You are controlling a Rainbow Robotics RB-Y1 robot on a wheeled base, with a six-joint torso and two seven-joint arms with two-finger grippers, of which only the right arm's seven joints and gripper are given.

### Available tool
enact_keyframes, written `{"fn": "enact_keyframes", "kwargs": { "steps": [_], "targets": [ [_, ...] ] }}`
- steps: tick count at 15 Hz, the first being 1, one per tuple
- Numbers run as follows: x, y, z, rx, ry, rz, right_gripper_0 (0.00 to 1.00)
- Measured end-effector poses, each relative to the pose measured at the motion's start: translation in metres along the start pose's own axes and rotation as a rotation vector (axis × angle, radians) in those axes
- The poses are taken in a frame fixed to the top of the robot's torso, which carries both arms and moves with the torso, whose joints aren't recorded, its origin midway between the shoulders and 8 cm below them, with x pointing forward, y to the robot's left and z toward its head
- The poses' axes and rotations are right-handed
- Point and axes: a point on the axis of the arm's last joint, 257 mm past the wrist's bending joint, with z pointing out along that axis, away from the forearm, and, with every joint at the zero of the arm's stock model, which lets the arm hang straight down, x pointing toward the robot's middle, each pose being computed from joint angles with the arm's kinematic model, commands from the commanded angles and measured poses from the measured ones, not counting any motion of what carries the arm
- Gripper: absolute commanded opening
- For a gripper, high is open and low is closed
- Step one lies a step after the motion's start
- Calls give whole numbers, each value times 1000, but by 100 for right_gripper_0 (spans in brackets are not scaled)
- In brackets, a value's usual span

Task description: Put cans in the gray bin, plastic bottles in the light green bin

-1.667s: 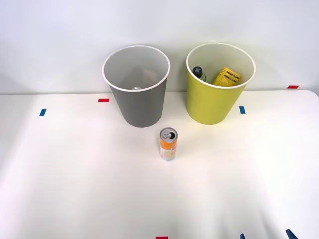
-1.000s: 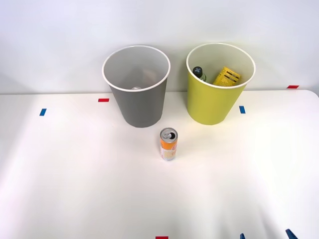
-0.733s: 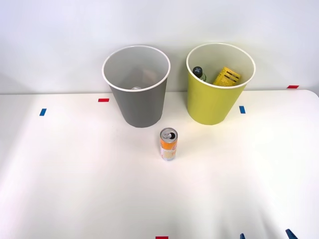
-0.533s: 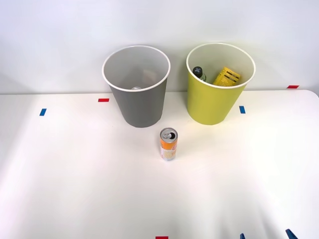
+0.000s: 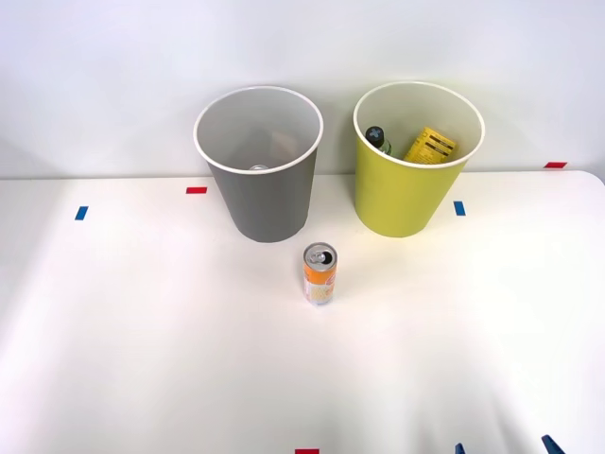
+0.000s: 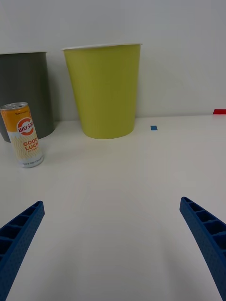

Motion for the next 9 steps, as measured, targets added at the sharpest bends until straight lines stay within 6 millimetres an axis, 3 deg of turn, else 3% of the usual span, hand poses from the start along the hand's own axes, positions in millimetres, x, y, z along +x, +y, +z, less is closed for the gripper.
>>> {"fn": "enact_keyframes", "kwargs": {
  "steps": [9],
  "targets": [
    [0, 0, 0, 0, 0, 0, 100]
  ]
}}
